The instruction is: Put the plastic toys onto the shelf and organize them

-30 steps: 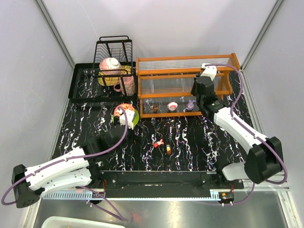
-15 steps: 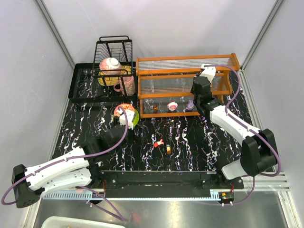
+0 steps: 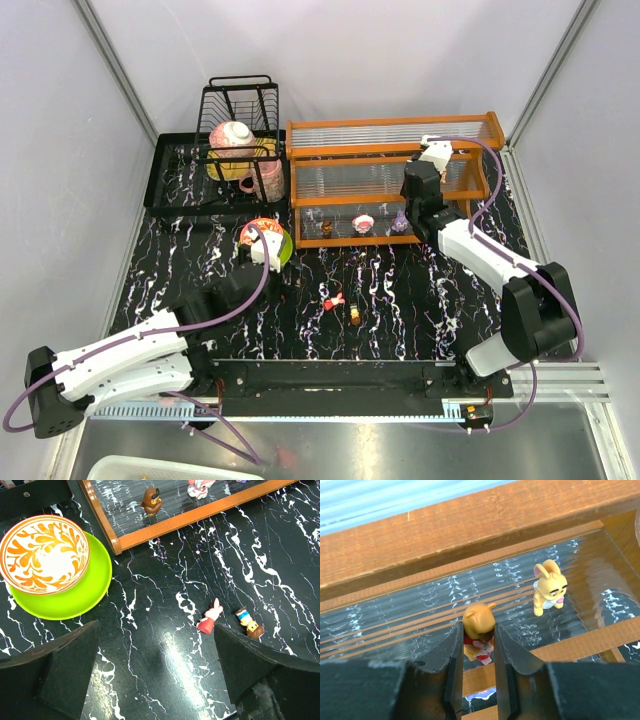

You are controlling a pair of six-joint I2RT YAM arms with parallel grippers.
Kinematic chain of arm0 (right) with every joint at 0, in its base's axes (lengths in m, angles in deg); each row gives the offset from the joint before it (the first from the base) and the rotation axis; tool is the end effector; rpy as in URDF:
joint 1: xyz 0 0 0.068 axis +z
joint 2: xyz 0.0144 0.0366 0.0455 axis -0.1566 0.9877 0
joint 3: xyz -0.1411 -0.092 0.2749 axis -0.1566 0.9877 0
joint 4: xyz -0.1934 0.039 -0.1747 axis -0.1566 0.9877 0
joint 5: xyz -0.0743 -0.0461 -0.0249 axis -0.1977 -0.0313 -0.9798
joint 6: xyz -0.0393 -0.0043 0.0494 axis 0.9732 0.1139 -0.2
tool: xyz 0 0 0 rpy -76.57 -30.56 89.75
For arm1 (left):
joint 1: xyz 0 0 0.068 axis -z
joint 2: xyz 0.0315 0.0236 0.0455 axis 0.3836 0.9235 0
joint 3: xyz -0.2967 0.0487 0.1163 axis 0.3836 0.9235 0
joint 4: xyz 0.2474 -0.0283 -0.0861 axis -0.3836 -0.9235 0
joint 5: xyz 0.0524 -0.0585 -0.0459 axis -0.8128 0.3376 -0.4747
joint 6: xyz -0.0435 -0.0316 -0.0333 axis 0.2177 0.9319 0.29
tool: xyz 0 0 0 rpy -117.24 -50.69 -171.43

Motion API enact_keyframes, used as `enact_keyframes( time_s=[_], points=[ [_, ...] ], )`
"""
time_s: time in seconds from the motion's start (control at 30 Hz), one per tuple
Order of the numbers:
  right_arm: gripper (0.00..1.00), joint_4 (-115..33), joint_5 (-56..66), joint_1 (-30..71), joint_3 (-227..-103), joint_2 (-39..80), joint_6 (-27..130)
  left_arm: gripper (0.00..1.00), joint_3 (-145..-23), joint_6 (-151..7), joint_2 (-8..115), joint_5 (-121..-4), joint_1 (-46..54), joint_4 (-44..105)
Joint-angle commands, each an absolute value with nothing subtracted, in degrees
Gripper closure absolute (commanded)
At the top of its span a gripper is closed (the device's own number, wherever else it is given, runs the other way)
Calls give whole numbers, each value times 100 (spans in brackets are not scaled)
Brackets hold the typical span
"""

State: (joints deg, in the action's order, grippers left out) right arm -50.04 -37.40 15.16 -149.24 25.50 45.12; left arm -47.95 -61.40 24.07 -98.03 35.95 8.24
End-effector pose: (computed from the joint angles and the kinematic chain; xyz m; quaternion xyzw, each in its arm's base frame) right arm 0.3361 0.1202 0.3364 0.1030 0.7837 -0.0510 0.6104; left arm 0.1003 -0.1214 0.2995 0.1482 0.8350 -0.1620 0.5046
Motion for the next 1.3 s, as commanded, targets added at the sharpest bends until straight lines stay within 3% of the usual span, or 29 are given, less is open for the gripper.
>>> enact_keyframes(
  time_s=[0.0, 1.27],
  points=[
    [100, -5295, -3911, 1464, -14997, 2614, 4474, 1, -4859, -6197, 2316, -9915, 3572, 951],
    [100, -5014, -4193, 1464, -15269, 2974, 3814, 1, -4806, -6206, 2236, -9950, 3545, 942]
  ],
)
